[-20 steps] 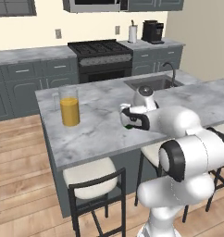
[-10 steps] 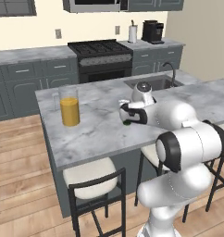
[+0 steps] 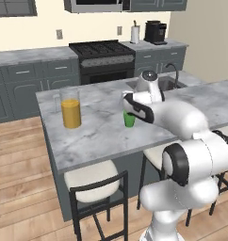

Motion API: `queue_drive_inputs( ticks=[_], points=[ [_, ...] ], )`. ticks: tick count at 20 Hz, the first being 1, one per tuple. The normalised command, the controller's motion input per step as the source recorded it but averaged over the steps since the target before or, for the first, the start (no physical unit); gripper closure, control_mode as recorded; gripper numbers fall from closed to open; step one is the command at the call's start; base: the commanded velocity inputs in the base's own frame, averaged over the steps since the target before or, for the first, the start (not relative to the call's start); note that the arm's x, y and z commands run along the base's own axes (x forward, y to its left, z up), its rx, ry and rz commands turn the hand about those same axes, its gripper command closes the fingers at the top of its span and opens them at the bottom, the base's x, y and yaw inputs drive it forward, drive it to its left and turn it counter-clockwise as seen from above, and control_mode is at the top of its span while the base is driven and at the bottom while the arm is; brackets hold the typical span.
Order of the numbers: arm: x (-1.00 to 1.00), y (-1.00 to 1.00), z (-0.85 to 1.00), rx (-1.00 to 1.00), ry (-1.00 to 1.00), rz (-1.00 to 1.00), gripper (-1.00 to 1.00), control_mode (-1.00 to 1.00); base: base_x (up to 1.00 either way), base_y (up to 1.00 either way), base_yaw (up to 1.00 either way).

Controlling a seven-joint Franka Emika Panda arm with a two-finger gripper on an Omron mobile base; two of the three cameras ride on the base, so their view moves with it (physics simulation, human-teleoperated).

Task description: Place the pitcher and cup on the dining counter for serving.

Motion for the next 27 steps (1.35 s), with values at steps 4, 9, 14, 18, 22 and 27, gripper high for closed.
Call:
queue_drive_inputs(
  ticks=[4, 9, 14, 18, 22, 27],
  points=[
    [-0.96, 0.0, 0.73, 0.0, -0.15, 0.02, -1.0, -1.0, 0.0, 0.0, 0.0],
    [-1.0, 0.08, 0.17, 0.0, -0.21, 0.05, -1.0, -1.0, 0.0, 0.0, 0.0],
    [-1.0, 0.21, -0.05, -0.04, -0.21, 0.04, -1.0, -1.0, 0.0, 0.0, 0.0],
    [-1.0, 0.26, -0.22, -0.05, -0.12, 0.01, -1.0, -1.0, 0.0, 0.0, 0.0],
    [-1.0, 0.14, 0.09, 0.0, -0.03, 0.0, -1.0, -1.0, 0.0, 0.0, 0.0],
    [-0.94, 0.14, 0.1, -0.02, -0.21, 0.0, -1.0, -1.0, 0.0, 0.0, 0.0]
  ],
)
